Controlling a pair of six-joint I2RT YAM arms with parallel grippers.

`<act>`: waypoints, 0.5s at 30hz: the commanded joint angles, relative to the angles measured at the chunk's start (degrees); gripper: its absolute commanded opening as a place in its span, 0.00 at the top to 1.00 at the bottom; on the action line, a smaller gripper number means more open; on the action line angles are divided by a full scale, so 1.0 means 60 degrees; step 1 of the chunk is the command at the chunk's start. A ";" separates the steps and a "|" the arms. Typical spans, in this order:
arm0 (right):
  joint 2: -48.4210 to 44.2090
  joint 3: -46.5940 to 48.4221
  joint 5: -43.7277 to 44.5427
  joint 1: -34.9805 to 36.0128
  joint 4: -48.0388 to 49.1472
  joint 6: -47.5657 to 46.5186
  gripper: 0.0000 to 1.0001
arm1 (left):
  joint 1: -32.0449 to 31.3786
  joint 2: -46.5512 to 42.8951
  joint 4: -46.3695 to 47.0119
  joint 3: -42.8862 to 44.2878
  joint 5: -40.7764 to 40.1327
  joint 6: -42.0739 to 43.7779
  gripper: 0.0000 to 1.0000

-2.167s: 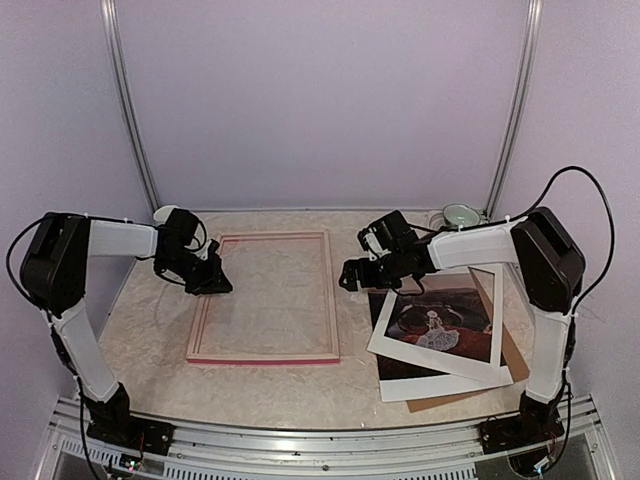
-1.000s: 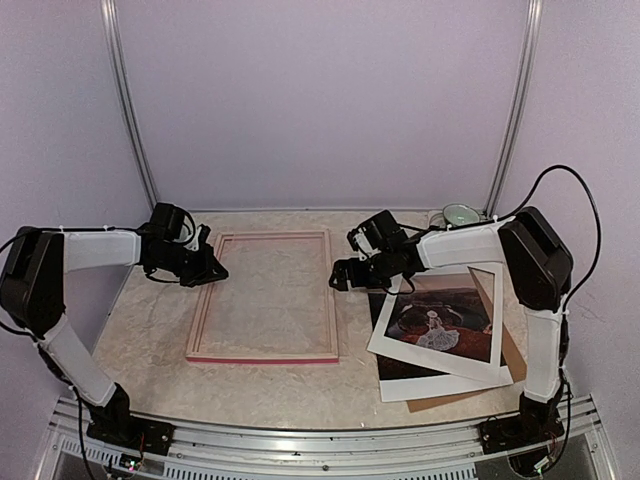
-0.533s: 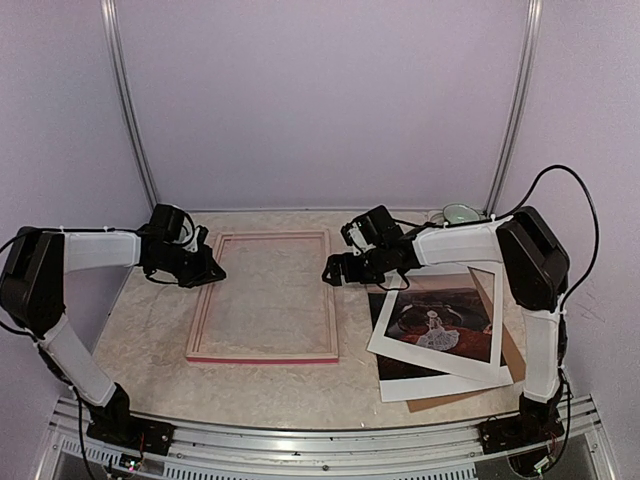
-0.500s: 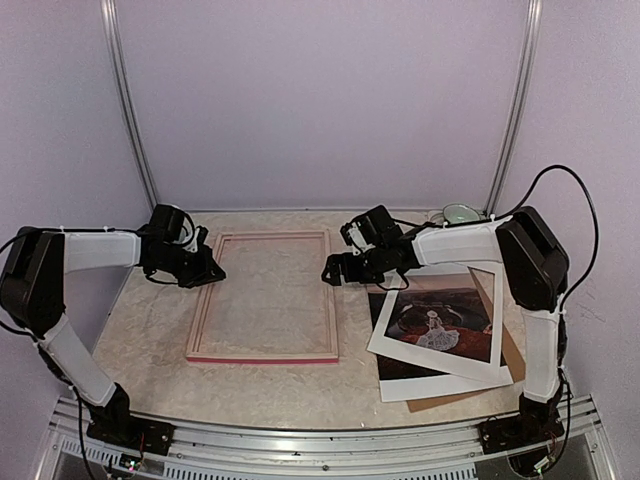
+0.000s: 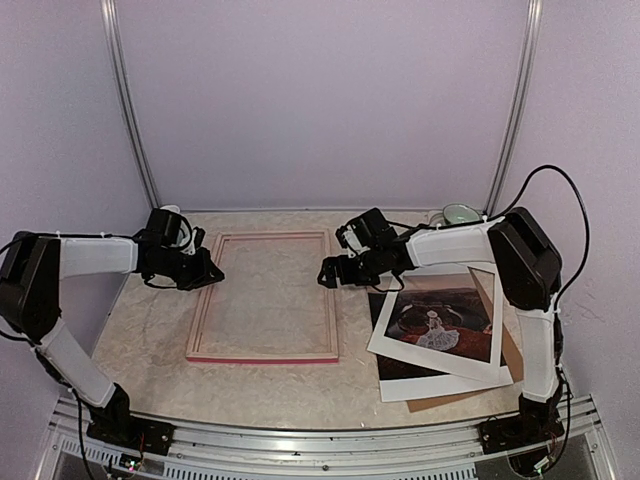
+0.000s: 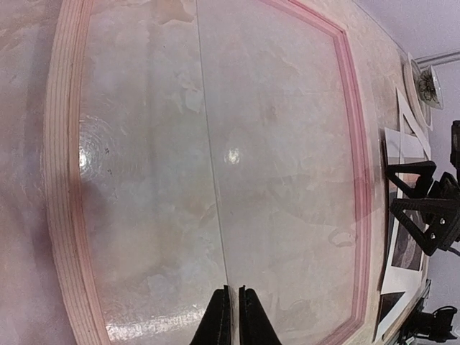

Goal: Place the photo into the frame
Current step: Place the glass panel in the frame body.

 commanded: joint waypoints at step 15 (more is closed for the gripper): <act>0.0419 0.0766 -0.0281 0.0138 -0.0026 -0.0079 0.01 | 0.0072 -0.0414 0.0609 -0.0120 -0.0193 -0.0018 0.93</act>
